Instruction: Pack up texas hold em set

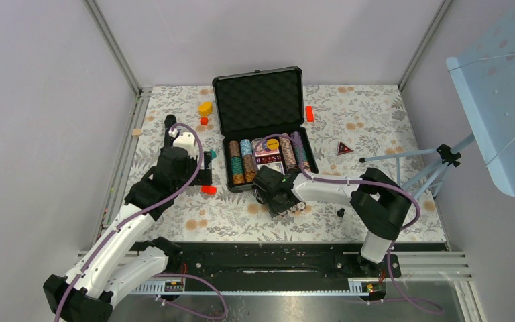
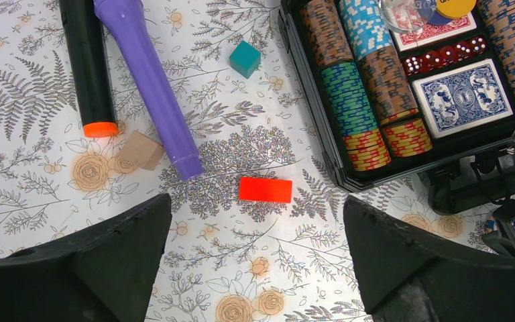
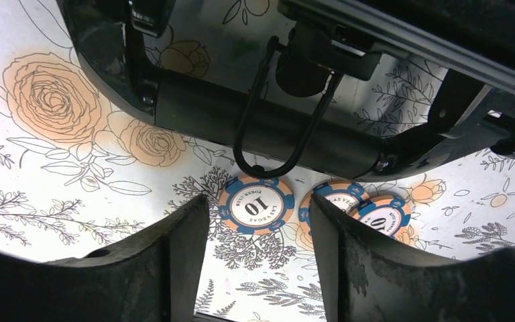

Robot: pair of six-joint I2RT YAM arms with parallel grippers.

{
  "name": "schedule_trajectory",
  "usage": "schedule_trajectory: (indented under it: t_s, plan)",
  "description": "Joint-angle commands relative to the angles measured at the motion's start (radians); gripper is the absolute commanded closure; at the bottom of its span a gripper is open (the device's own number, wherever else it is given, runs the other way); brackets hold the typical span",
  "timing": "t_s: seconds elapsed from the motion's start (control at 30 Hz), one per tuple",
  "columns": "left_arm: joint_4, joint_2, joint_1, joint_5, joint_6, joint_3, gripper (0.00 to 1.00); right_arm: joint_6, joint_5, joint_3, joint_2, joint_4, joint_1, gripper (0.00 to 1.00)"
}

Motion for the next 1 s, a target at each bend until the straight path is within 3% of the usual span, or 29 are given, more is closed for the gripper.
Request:
schedule_trajectory:
  t_s: [0.0, 0.53, 0.97]
  plan:
    - [0.038, 0.002, 0.004, 0.009, -0.001, -0.001, 0.01, -0.022, -0.016, -0.022, 0.029, 0.042, -0.009, 0.38]
    - [0.039, 0.007, 0.004, 0.014, -0.002, 0.000, 0.01, 0.027, -0.123, -0.102, -0.021, 0.040, -0.007, 0.49]
    - [0.039, 0.007, 0.004, 0.016, 0.000, 0.001, 0.01, 0.029, -0.141, -0.049, 0.002, 0.010, 0.077, 0.51]
